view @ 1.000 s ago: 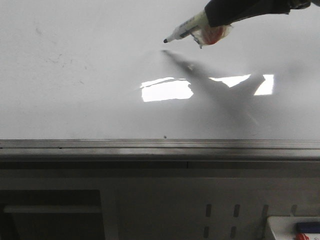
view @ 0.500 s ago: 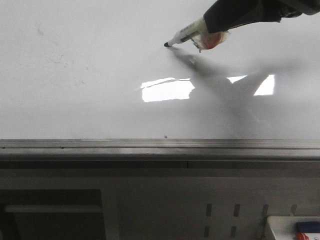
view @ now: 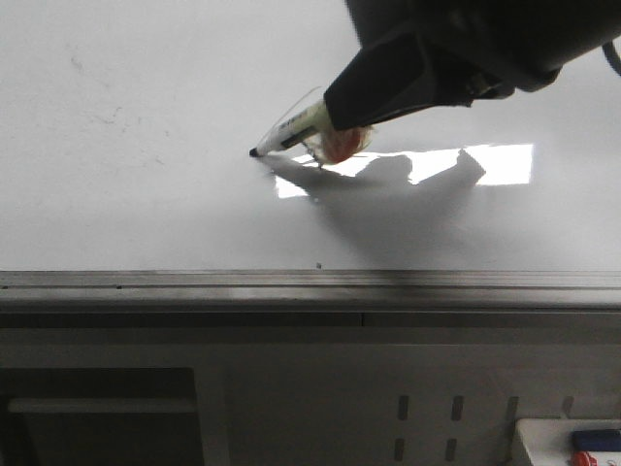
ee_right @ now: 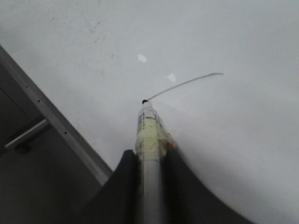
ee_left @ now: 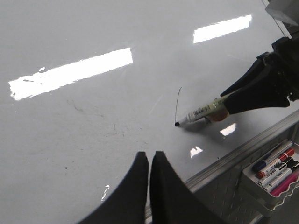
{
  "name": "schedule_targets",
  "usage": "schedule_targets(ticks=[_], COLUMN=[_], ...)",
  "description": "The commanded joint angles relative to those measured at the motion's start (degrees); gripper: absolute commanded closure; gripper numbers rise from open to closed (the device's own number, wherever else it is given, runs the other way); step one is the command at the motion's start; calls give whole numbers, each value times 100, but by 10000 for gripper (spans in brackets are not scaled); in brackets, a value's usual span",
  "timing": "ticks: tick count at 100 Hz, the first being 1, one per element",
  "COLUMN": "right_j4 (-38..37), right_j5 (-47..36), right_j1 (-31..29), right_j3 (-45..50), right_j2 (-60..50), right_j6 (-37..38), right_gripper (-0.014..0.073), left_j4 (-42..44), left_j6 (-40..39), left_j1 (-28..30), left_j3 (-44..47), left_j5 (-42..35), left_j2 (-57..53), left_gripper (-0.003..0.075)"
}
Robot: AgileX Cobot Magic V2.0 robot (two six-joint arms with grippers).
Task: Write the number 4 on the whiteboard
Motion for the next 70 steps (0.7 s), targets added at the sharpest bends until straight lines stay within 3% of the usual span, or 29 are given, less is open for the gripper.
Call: schedule_targets(ticks=[1, 34, 70], right_j4=[-70, -65, -193], right_j5=[-108, -157, 648], right_j1=[-21, -80, -1183], right_j3=[-22, -22, -22], right_j2=[120, -8, -492], right_j6=[-44, -44, -44], right_gripper=[655, 643, 637], left_j4=[-168, -276, -276], left_j6=[-40, -40, -40], left_j1=[22, 22, 22], left_j3=[-143, -143, -143], left_j5=[-410, -366, -366], left_j2=[28, 28, 28], left_gripper=[741, 741, 741])
